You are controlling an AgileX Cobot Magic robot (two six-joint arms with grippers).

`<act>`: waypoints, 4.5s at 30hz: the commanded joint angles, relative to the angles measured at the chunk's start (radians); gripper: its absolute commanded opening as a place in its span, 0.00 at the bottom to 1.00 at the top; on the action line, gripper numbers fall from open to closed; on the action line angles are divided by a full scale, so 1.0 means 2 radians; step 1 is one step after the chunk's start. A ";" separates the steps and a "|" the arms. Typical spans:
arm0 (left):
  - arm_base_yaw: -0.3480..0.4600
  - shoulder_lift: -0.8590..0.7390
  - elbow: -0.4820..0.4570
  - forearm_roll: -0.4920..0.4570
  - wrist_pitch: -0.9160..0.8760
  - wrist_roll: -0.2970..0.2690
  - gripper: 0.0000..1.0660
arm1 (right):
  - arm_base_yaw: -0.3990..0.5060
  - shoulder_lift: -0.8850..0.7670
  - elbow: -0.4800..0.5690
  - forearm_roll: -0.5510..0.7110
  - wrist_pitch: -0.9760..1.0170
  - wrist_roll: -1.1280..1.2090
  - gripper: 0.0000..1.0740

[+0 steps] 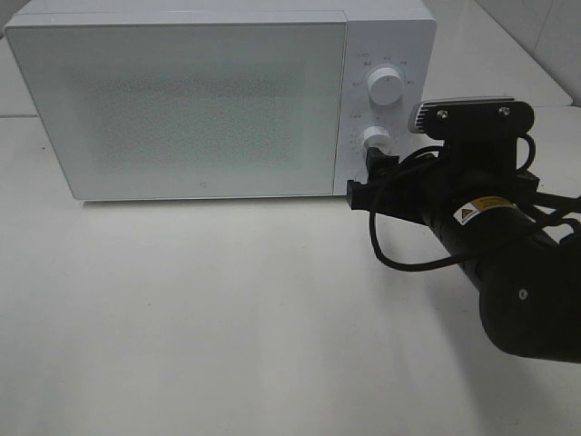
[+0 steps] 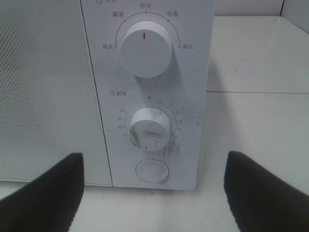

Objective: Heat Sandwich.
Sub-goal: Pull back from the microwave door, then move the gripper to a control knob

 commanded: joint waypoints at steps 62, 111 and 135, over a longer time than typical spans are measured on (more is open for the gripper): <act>-0.001 -0.011 0.001 0.000 -0.003 -0.004 0.91 | -0.063 0.153 -0.155 -0.066 0.012 0.017 0.71; -0.001 -0.011 0.001 0.000 -0.003 -0.004 0.91 | -0.063 0.153 -0.155 -0.072 -0.021 0.137 0.04; -0.001 -0.011 0.001 0.000 -0.003 -0.004 0.91 | -0.063 0.153 -0.155 -0.084 -0.009 0.576 0.05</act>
